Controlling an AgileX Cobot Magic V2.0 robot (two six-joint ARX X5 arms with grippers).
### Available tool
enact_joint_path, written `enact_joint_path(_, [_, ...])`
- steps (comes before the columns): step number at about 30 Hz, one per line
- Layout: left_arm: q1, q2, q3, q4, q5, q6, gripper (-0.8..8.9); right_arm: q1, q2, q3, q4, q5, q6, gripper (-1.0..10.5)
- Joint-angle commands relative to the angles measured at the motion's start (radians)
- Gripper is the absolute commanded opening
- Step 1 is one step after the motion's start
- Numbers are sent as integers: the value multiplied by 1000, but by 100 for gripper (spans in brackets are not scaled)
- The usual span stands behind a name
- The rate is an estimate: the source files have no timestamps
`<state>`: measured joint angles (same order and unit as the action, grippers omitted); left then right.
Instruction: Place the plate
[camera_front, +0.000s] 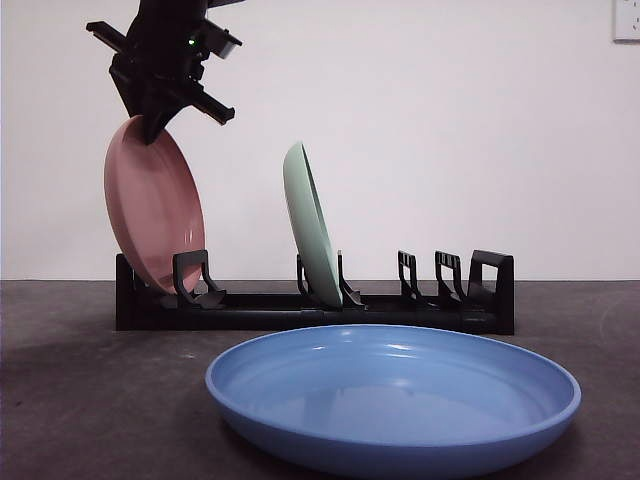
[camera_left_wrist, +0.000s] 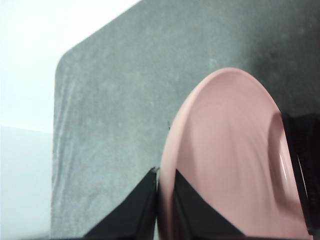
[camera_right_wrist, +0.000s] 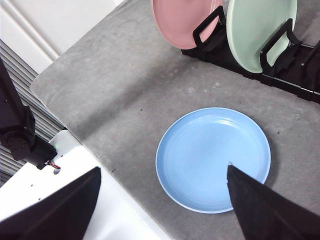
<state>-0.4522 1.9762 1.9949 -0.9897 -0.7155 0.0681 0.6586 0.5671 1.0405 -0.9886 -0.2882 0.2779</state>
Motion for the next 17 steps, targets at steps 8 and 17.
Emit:
enact_joint_path(8, [-27,18,137,-18,-53,28,14,4,5,6,-1,-3,-5,402])
enact_joint_path(17, [-27,-20,214,-74,-82,36,14,4,5,6,0,-3,-6,402])
